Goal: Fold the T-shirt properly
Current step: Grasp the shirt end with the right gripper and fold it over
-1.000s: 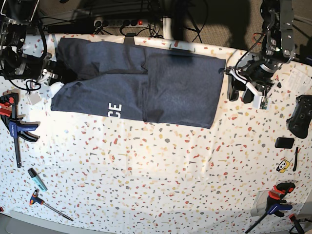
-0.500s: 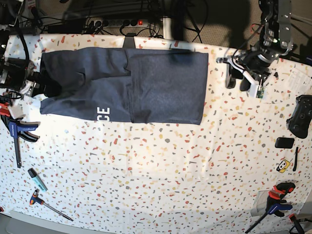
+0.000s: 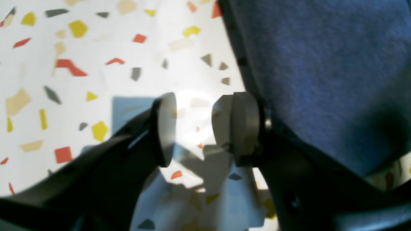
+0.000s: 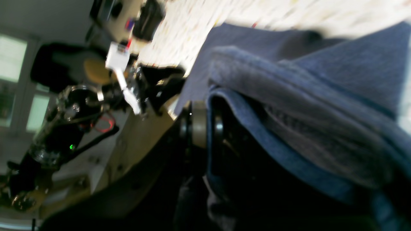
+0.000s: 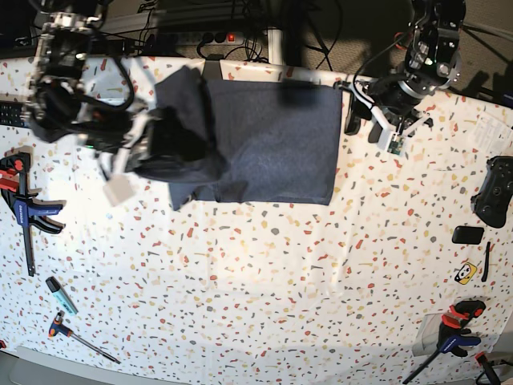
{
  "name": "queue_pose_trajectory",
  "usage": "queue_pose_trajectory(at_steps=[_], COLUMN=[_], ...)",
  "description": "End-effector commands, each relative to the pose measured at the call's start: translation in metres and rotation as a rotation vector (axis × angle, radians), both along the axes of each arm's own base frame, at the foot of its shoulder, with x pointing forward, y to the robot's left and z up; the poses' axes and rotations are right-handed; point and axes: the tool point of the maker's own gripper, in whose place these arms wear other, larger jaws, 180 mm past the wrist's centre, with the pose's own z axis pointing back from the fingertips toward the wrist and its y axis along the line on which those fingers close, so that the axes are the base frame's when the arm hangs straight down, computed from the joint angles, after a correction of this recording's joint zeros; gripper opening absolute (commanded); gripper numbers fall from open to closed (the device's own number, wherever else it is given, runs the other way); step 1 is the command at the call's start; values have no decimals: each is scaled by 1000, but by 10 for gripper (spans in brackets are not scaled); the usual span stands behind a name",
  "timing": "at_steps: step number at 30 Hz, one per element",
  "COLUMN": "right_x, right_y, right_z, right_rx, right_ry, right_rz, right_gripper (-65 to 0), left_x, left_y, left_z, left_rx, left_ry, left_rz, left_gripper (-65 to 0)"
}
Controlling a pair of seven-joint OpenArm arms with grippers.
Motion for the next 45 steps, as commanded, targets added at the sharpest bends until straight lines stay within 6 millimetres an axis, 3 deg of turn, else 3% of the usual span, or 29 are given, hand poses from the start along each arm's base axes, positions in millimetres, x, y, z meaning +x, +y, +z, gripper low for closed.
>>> queue_pose_trajectory(at_steps=[1, 6, 11, 24, 30, 33, 35, 45], right_x=[7, 11, 15, 20, 30, 33, 34, 29], right_y=[11, 67, 110, 187, 203, 205, 208, 230], right_z=[17, 11, 13, 16, 6, 8, 20, 41], right_rx=[55, 61, 48, 17, 12, 28, 84, 101], right_ry=[-58, -86, -143, -231, -202, -201, -205, -257], right_rz=[2, 45, 71, 133, 142, 145, 148, 245], right_gripper=[-650, -650, -650, -650, -650, -449, -377, -373], left_x=[6, 5, 5, 3, 3, 3, 3, 5], left_y=[1, 1, 1, 1, 1, 2, 5, 50], left_z=[9, 8, 8, 8, 7, 7, 7, 11], left_rx=[-11, -8, -8, -9, -8, -3, 5, 109], left_ry=[-39, -31, -31, -30, -29, -24, -24, -25], left_rz=[3, 2, 2, 2, 1, 0, 0, -37], left_gripper=[-377, -377, -377, -377, -377, -377, -377, -377])
